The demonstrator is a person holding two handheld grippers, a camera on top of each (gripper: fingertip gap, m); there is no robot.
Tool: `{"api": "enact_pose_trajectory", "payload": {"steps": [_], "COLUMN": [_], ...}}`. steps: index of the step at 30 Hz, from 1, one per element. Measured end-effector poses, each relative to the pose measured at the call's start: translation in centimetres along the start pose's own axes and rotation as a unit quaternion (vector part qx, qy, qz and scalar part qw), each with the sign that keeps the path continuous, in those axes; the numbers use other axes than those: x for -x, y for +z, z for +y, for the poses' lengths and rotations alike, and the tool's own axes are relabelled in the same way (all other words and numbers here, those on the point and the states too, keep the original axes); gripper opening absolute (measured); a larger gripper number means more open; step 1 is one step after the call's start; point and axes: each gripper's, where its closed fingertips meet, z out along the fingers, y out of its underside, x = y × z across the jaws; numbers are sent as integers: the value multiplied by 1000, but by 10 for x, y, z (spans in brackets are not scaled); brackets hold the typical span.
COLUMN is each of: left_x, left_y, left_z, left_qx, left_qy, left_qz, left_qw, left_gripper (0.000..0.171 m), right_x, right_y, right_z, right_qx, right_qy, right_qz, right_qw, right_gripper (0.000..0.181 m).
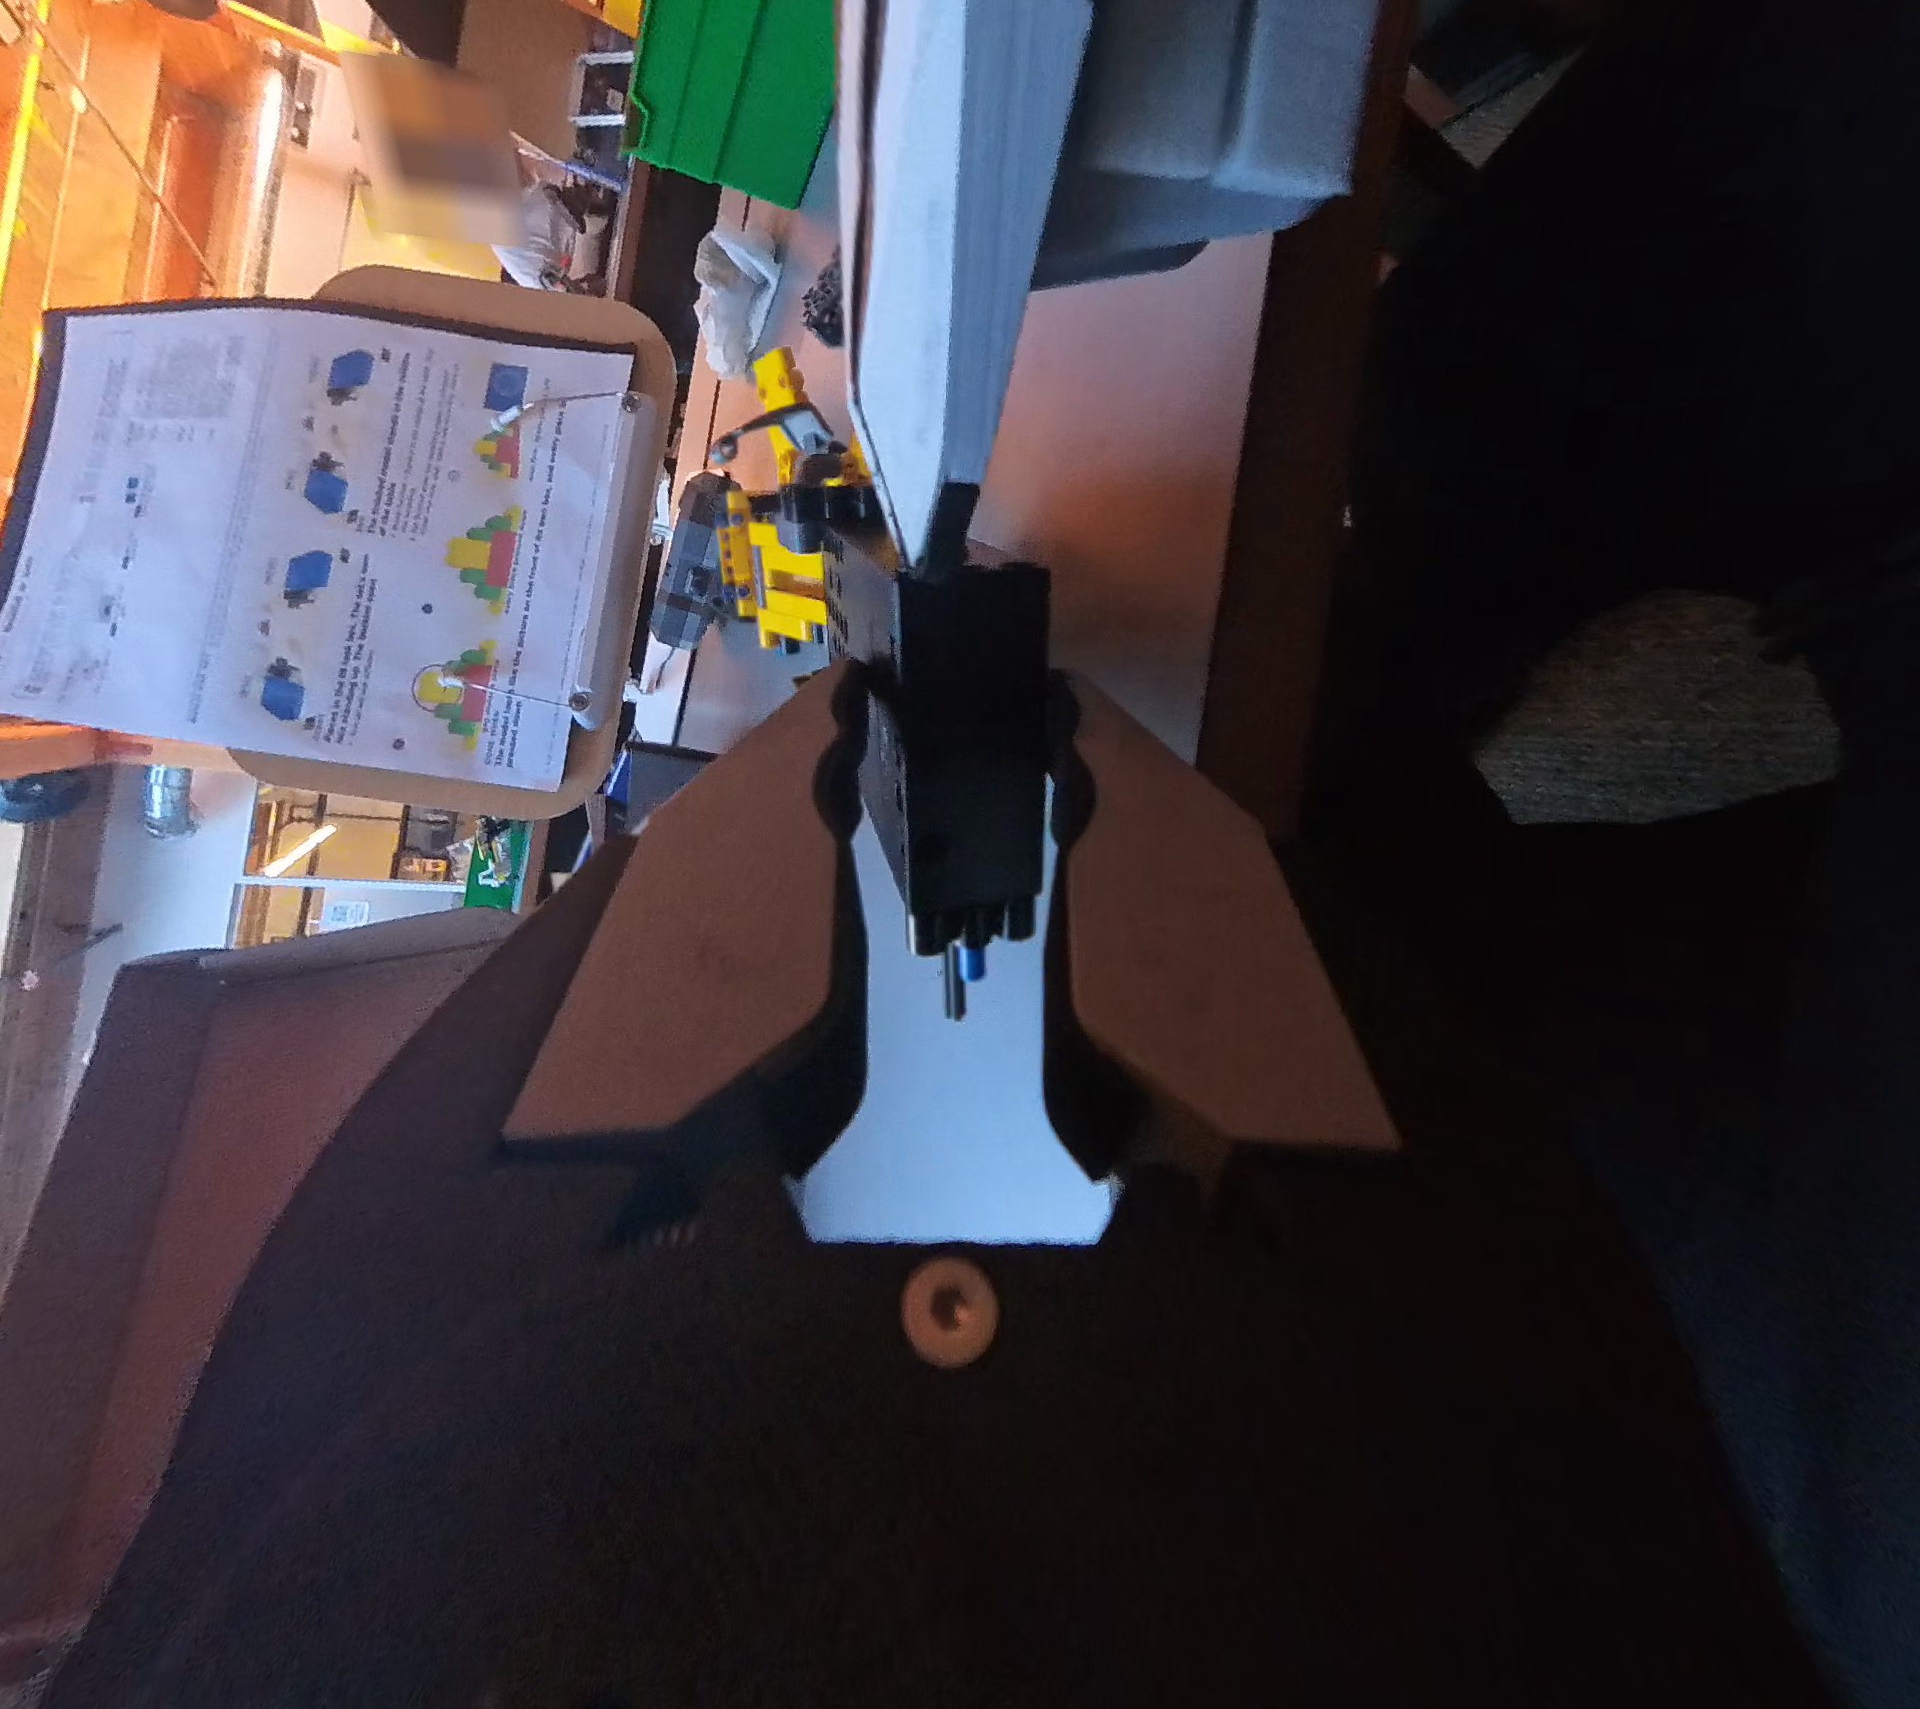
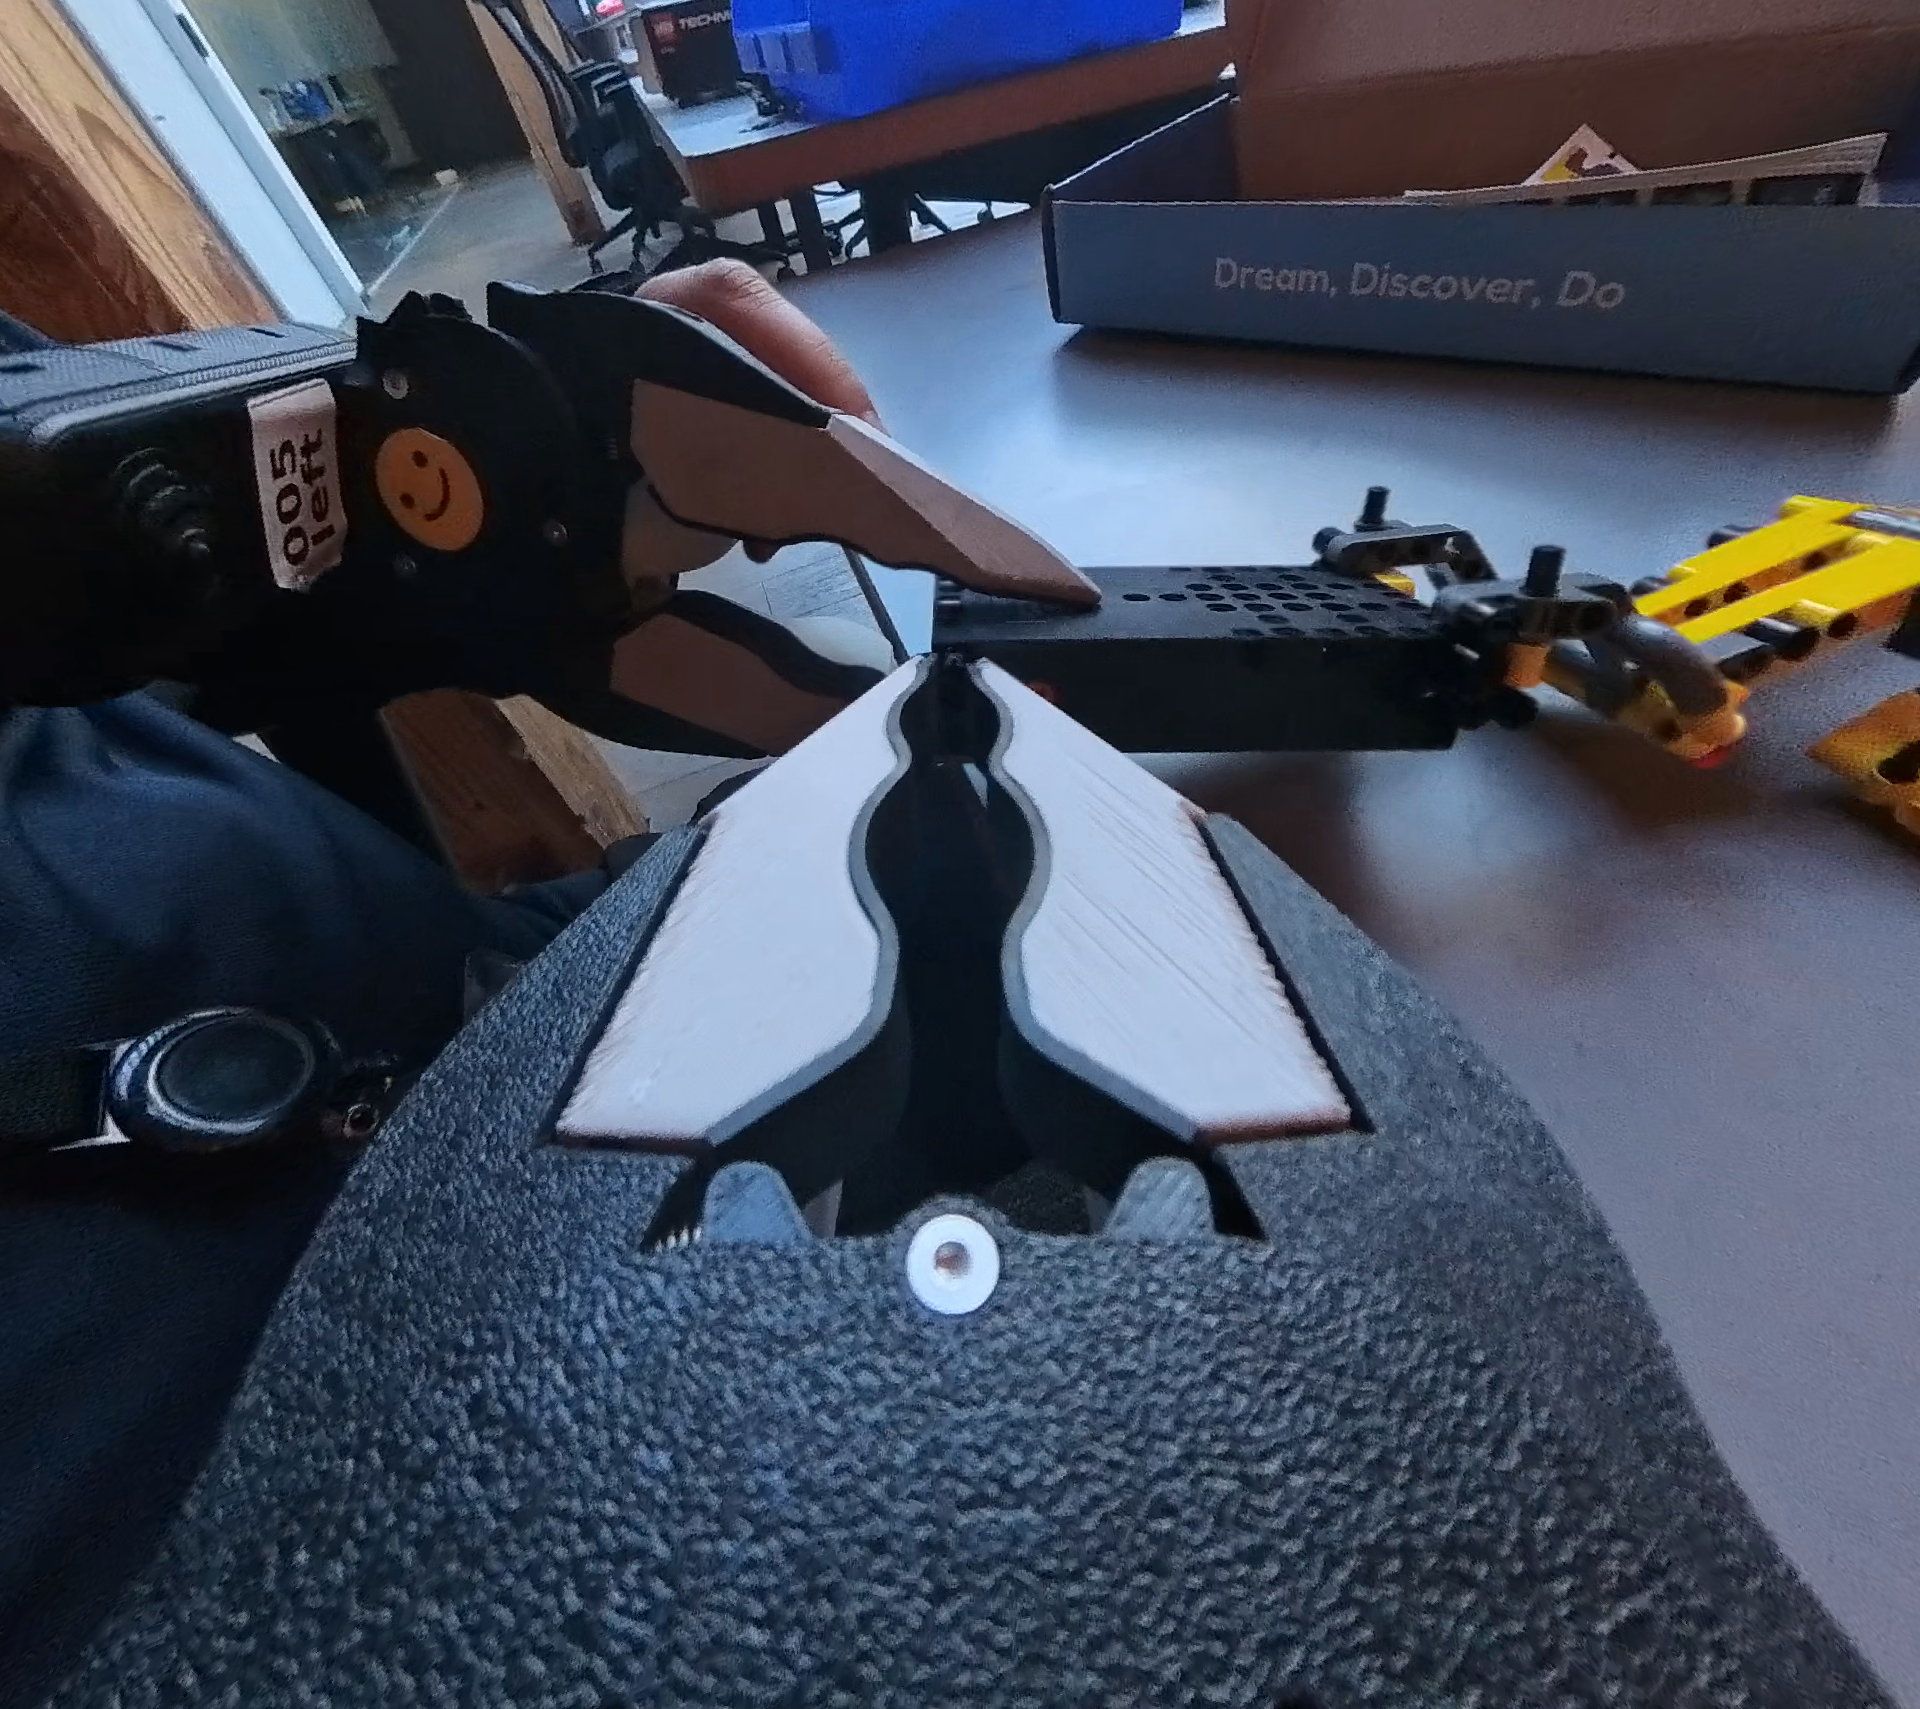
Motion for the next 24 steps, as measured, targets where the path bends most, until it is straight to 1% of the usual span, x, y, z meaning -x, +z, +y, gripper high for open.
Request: {"api": "enact_pose_trajectory", "payload": {"steps": [8,11,13,18,22,24], "left_x": [5,13,19,34,44,47], "left_y": [-1,-4,-6,-8,-9,-9], "left_z": [4,5,9,32,47,54], "left_qx": [-2,-19,-29,-36,-63,-73], "left_qy": [-45,-106,-156,-283,-394,-428], "left_qz": [-14,-14,-11,-15,-1,5], "left_qw": [999,994,987,958,917,901], "left_gripper": [31,30,30,29,27,26], "right_x": [0,0,-5,-19,-31,-37], "right_y": [5,3,0,-13,-23,-27], "right_z": [-6,-12,-14,-7,-1,-1], "right_qx": [-15,-22,-22,-9,6,15], "right_qy": [29,44,47,44,33,20], "right_qz": [-15,-28,-21,4,27,40], "right_qw": [999,998,998,999,999,999], "right_gripper": [1,2,5,5,5,5]}}
